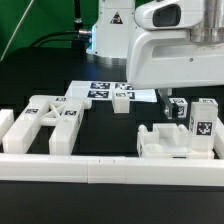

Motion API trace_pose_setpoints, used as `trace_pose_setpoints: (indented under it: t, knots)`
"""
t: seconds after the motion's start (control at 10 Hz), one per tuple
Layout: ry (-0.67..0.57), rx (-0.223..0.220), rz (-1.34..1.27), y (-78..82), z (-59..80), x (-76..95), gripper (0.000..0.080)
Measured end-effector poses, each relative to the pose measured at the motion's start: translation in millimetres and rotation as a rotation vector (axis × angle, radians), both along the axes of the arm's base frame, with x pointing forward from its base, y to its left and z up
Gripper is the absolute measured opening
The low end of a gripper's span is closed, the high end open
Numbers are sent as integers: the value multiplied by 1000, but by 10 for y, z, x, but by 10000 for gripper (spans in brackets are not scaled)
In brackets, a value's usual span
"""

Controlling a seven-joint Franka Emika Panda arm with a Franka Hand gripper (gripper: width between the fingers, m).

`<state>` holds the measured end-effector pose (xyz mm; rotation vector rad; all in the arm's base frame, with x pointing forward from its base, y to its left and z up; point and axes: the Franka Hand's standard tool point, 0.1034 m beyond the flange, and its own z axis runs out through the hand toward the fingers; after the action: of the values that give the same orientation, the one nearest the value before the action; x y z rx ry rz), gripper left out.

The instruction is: Assemble chair

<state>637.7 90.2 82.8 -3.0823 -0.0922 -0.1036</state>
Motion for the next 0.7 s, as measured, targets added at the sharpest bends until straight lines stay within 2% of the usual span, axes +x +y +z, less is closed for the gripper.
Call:
trace_pose_setpoints:
  t: [0.1, 0.2, 0.3, 0.4, 0.7]
  knots:
    - [0, 1, -1, 12, 1, 0, 508]
    - [-1, 1, 4, 18, 1, 0, 508]
    - [-3, 1, 11, 19, 2, 3, 351]
    - [-3, 1, 10, 18, 2, 3, 285]
    - [0, 6, -41, 21, 2, 3, 285]
